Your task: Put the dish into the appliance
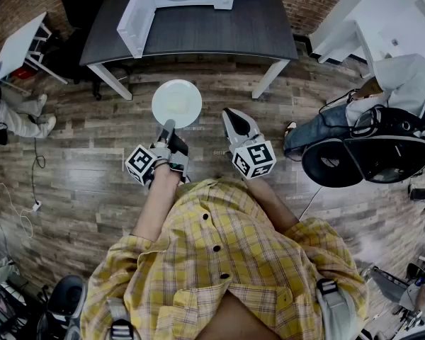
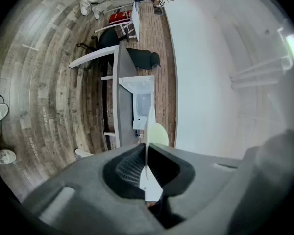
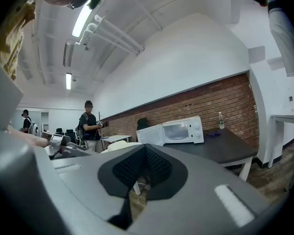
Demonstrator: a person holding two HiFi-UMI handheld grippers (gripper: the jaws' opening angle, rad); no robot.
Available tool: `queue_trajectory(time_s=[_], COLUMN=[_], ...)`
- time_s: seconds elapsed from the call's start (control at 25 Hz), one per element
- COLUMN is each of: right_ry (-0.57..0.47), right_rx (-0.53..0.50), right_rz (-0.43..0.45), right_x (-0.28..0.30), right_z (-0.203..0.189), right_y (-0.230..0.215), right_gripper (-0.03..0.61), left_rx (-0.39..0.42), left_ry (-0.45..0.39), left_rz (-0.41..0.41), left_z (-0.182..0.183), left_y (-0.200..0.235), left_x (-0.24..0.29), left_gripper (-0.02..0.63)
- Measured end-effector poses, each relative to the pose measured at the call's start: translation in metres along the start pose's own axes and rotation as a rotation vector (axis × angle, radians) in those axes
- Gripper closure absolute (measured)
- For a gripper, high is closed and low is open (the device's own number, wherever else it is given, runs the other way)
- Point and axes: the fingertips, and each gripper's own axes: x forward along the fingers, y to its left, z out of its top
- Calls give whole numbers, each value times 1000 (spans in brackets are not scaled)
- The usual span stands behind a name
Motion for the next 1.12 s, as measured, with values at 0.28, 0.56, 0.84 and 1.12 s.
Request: queue_trajectory(time_s=[0.28, 0.56, 0.84, 1.12], right_ry=[9, 4, 12, 2], right_rx=[-15, -13, -35, -54], right_rz=[15, 33, 64, 102], right_x=[-4, -8, -16, -33], right_z=[-3, -3, 1, 4], right_y=[-2, -7, -16, -16], right_gripper=[574, 574, 572, 573], left_rx=[-25, -14, -35, -30], left_ry=[-7, -11, -16, -26], left_rz=[-32, -32, -64, -44], left_z=[-9, -17, -39, -61], left_y=[-8, -10, -21, -20], left_x=[1, 3, 15, 12], left_gripper=[603, 603, 604, 604])
